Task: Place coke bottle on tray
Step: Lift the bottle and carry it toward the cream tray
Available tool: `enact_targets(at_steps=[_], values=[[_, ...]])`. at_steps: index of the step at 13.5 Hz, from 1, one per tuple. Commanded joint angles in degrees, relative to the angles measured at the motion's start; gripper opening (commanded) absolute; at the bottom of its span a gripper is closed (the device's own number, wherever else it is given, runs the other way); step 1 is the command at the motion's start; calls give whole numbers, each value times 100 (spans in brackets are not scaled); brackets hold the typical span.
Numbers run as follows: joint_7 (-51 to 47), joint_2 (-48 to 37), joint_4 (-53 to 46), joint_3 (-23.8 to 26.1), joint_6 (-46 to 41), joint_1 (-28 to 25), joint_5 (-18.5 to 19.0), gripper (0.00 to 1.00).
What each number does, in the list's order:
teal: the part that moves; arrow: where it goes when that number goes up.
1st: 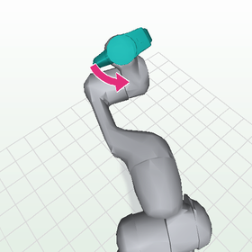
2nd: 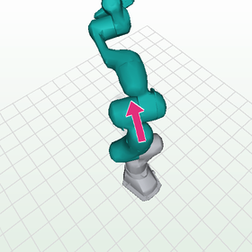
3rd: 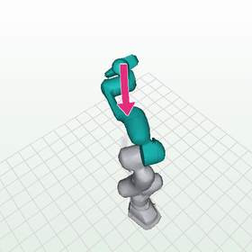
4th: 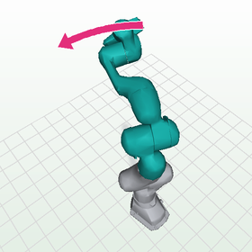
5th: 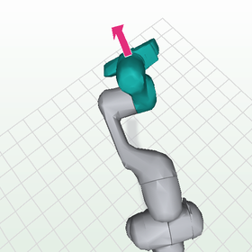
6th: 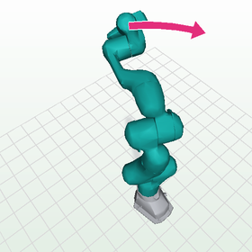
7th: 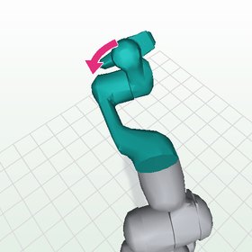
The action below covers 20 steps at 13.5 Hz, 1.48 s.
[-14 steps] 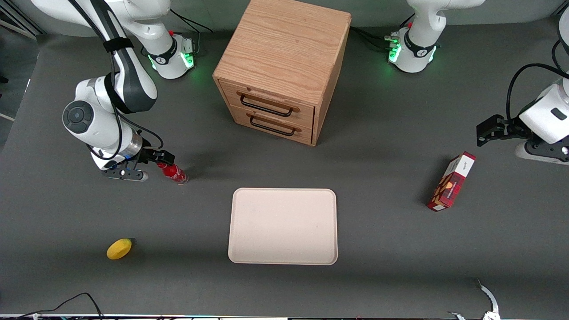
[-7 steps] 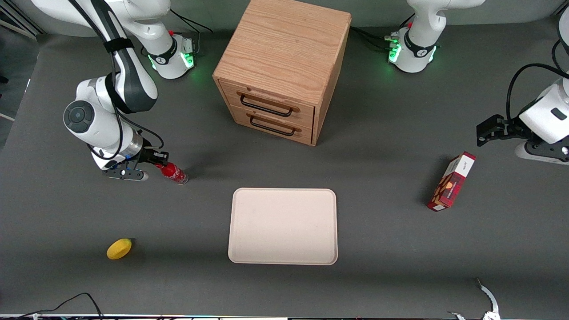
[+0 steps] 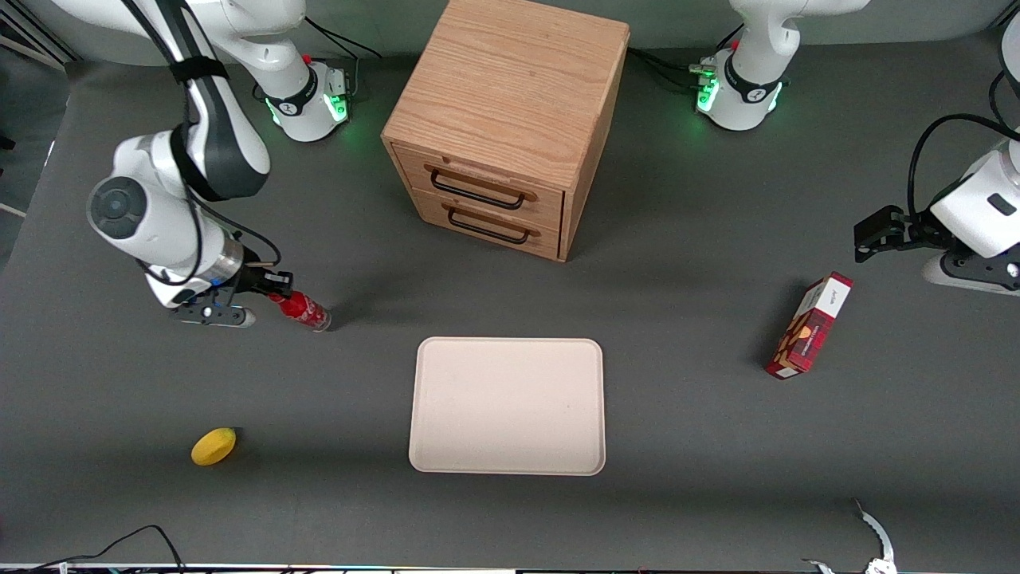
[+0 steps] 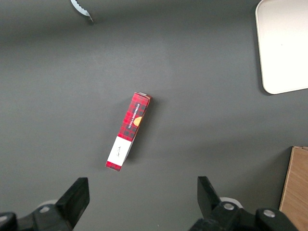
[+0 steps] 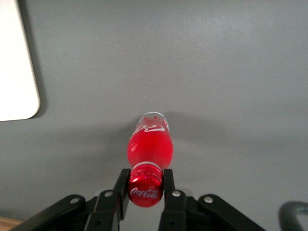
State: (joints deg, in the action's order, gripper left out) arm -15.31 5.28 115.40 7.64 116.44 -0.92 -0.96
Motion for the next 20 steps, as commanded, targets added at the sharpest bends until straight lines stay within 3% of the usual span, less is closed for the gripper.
enact_targets(at_steps=[1,6,9,13,17,20], values=[[195,-10,-1401,-43,-1322,-22,-97,0],[-138,1113,-4327,97,-3274,-241,-115,0],[-1224,2088,-5525,640,-3497,-399,51,0],[-2711,3249,-6143,1177,-2551,-724,728,0],[-3881,4049,-6134,1187,-1144,-971,843,0],[-4322,4472,-6126,1187,-571,-1129,1352,0]])
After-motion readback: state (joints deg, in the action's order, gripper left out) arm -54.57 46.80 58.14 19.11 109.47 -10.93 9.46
